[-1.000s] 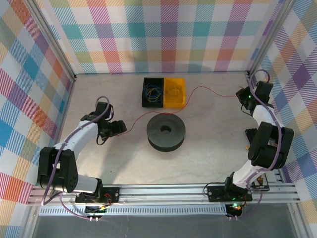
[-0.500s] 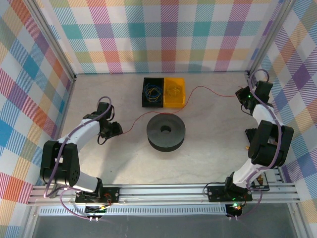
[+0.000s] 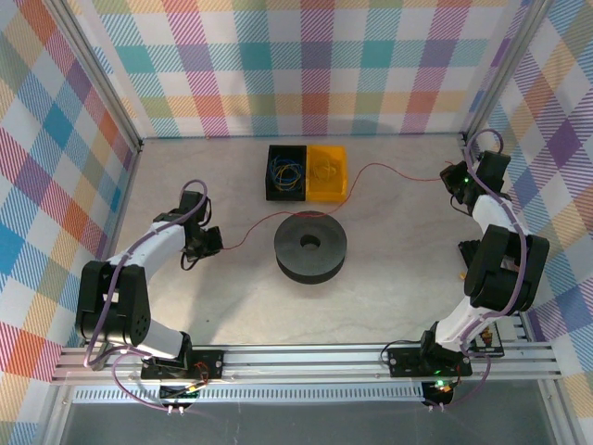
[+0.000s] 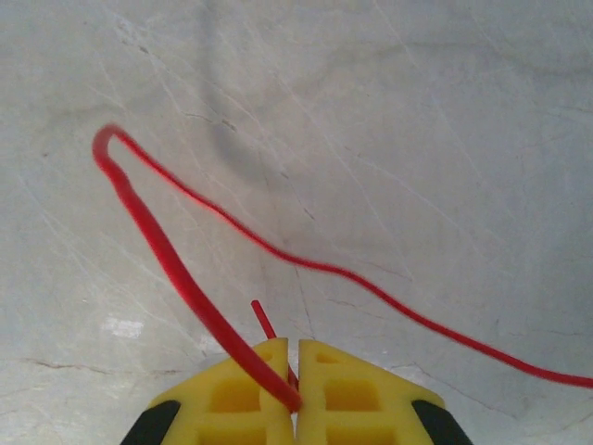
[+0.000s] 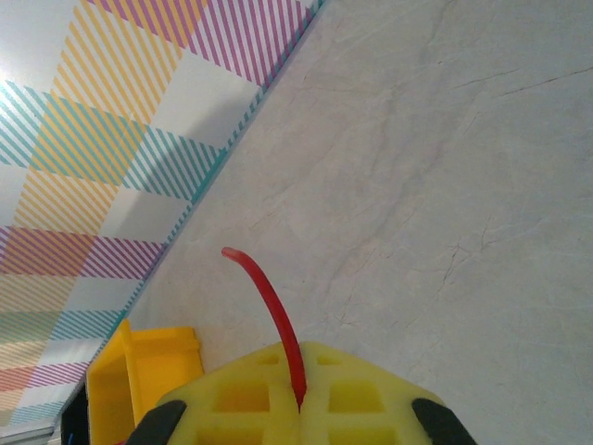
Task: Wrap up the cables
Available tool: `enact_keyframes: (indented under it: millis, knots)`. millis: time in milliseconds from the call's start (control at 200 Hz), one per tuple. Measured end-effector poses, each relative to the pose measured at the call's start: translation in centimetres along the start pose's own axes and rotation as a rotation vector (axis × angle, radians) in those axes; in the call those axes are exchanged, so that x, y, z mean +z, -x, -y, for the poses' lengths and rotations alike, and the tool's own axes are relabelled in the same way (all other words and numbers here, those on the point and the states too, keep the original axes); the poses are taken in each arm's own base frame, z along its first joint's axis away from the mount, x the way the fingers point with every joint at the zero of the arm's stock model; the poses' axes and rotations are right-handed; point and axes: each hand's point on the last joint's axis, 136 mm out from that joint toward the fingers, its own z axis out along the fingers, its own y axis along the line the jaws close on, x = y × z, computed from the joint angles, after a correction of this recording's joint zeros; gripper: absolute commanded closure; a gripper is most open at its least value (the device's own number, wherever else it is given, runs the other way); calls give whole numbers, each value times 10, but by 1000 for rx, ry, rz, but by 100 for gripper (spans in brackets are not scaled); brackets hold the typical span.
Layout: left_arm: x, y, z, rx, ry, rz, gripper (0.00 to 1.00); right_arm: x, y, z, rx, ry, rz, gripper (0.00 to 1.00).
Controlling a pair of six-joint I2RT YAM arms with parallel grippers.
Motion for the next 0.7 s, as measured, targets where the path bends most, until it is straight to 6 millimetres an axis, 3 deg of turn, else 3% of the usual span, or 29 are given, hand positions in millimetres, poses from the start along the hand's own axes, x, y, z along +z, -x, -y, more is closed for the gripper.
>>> enact_keyframes:
  millis: [85, 225, 390, 535, 700]
  knots:
    - [-1, 2, -1, 4, 6, 4, 100, 0, 0, -2, -1, 4, -5, 100]
    - [-20, 13, 4, 24, -1, 40, 100, 0, 2, -8, -17, 11, -23, 73]
    - [-81, 49, 26, 56, -81, 195, 100, 2, -5, -11, -66, 9, -72, 55]
    - [-136, 78, 43, 76, -149, 336, 100, 2, -27, -13, -108, 8, -153, 38]
    - [-162, 91, 50, 91, -169, 395, 100, -12, -48, -29, -162, 35, -231, 14]
